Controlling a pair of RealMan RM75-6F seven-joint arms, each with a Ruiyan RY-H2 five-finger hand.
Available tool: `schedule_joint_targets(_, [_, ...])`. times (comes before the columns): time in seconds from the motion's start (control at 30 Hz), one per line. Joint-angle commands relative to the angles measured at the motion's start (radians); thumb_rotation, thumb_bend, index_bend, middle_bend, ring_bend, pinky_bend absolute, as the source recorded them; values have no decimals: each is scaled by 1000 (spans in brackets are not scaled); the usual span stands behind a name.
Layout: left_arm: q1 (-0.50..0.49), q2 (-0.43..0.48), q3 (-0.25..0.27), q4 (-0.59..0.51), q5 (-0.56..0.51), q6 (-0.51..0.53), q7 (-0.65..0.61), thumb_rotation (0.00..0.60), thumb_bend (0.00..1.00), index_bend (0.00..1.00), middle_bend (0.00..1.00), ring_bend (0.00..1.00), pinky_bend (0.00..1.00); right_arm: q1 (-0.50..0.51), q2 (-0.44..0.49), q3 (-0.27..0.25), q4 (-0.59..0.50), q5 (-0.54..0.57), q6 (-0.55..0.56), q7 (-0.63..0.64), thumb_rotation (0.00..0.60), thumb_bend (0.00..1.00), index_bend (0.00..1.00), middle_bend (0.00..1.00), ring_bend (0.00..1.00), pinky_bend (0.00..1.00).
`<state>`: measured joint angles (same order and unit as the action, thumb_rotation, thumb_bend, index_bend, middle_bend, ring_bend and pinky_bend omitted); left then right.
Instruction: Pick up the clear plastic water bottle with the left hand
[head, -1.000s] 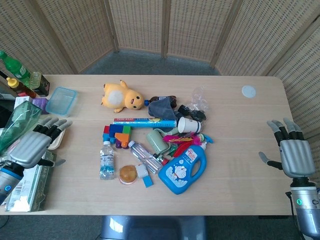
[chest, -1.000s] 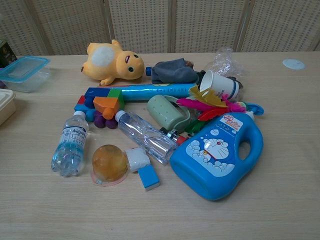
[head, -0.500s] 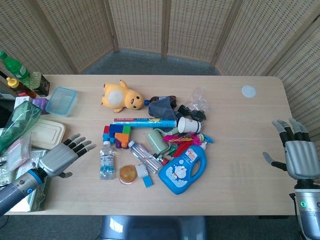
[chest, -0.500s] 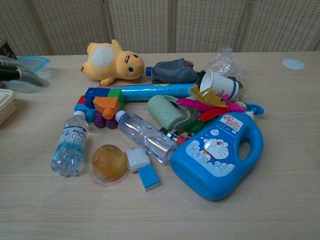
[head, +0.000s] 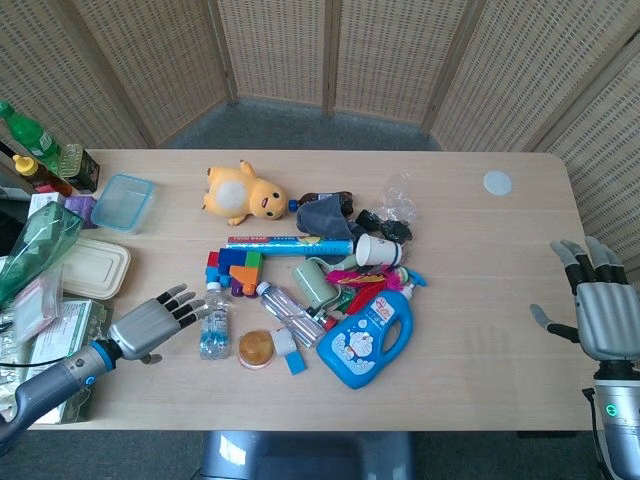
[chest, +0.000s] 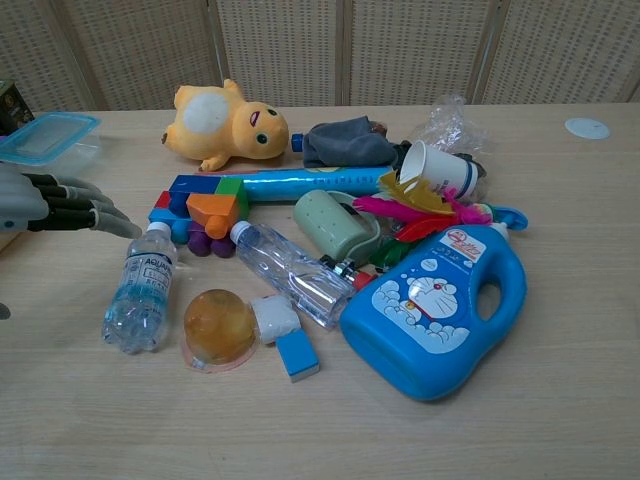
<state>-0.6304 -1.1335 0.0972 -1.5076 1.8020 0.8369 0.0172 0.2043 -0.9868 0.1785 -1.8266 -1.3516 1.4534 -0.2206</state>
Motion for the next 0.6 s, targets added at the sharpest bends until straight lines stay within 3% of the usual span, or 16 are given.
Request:
schedule_joint_targets(0.03, [-22, -43, 7, 44, 13, -5, -3, 600, 146, 0, 0, 0, 0, -7, 6, 1, -2, 2, 8, 5, 514, 233, 132, 178, 0, 128])
schedule_joint_targets(0.6, [-93, -229, 28, 226, 13, -11, -33, 600, 144, 0, 0, 0, 0, -43, 40, 1, -12, 1, 43, 28, 515, 235, 132, 179, 0, 127])
